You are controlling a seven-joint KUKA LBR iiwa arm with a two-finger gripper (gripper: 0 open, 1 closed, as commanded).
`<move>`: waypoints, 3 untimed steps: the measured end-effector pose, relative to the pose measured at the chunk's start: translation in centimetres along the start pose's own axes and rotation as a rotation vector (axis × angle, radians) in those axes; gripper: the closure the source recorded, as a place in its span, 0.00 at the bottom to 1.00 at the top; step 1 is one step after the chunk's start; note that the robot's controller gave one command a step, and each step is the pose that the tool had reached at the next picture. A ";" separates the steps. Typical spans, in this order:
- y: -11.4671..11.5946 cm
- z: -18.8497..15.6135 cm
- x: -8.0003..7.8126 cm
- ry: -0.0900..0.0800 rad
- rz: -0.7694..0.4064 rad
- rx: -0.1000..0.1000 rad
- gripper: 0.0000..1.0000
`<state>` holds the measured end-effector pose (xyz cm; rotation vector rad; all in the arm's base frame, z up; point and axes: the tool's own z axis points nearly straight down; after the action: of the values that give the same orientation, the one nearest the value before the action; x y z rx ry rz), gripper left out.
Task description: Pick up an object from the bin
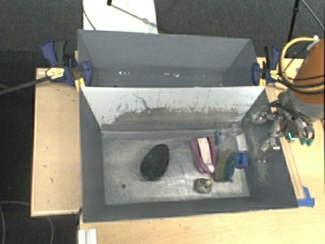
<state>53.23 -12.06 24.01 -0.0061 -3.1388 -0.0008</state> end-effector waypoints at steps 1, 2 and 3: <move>-1.0 16.3 -0.6 -0.001 -0.174 0.000 0.00; -0.9 16.0 -0.5 0.004 -0.179 -0.002 1.00; 1.2 1.6 -2.2 -0.015 -0.225 0.004 1.00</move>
Offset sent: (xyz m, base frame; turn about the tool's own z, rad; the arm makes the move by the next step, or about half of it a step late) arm 0.0057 -0.0100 -0.1598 -0.1752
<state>55.41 -10.87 22.45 0.3473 -3.1344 0.0045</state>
